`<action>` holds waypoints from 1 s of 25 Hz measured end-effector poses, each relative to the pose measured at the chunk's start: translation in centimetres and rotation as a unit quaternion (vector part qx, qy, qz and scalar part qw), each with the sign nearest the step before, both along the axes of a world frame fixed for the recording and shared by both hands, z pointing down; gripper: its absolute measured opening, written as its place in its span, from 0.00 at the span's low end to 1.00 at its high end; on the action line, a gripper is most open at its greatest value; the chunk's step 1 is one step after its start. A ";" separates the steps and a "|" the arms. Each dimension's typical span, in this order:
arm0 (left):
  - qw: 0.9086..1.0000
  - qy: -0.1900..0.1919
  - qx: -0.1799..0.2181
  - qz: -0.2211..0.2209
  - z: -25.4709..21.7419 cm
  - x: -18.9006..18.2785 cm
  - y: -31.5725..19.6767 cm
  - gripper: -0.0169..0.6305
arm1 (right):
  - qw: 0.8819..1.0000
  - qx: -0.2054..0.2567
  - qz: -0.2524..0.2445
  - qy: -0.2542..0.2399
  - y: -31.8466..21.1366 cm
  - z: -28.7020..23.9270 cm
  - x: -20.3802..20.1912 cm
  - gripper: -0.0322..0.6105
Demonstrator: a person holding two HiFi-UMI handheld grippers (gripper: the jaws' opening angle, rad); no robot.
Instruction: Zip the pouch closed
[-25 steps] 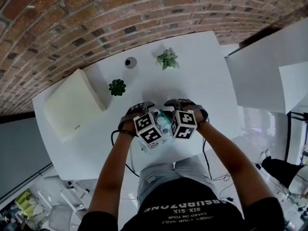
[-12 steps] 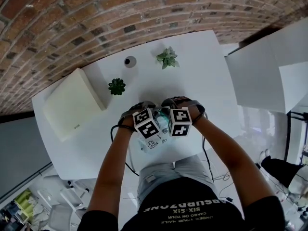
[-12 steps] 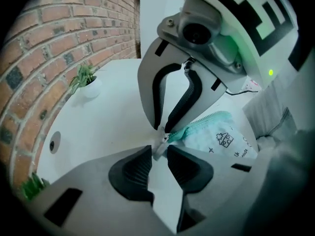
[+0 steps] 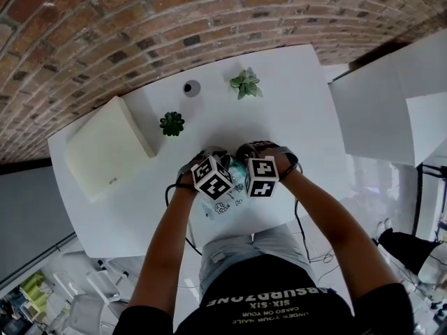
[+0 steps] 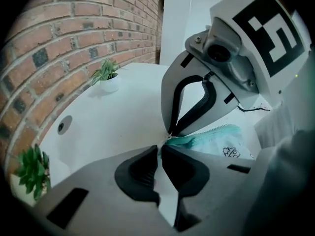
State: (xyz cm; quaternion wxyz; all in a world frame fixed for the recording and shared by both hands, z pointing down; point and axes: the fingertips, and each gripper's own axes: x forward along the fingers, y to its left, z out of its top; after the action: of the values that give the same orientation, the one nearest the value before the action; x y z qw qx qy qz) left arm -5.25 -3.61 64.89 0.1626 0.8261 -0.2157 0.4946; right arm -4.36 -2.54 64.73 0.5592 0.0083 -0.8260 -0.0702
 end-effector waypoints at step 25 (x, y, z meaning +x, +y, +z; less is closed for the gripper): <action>0.999 0.000 -0.017 -0.033 0.1 -0.1 -0.1 0.08 | 0.998 0.000 -0.050 0.032 0.1 -0.6 0.2 0.05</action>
State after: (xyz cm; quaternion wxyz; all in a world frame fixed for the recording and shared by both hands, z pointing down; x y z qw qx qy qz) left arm -5.34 -3.71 64.95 0.1925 0.8160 -0.2344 0.4921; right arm -4.21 -2.40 64.09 0.5809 -0.0347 -0.8072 -0.0984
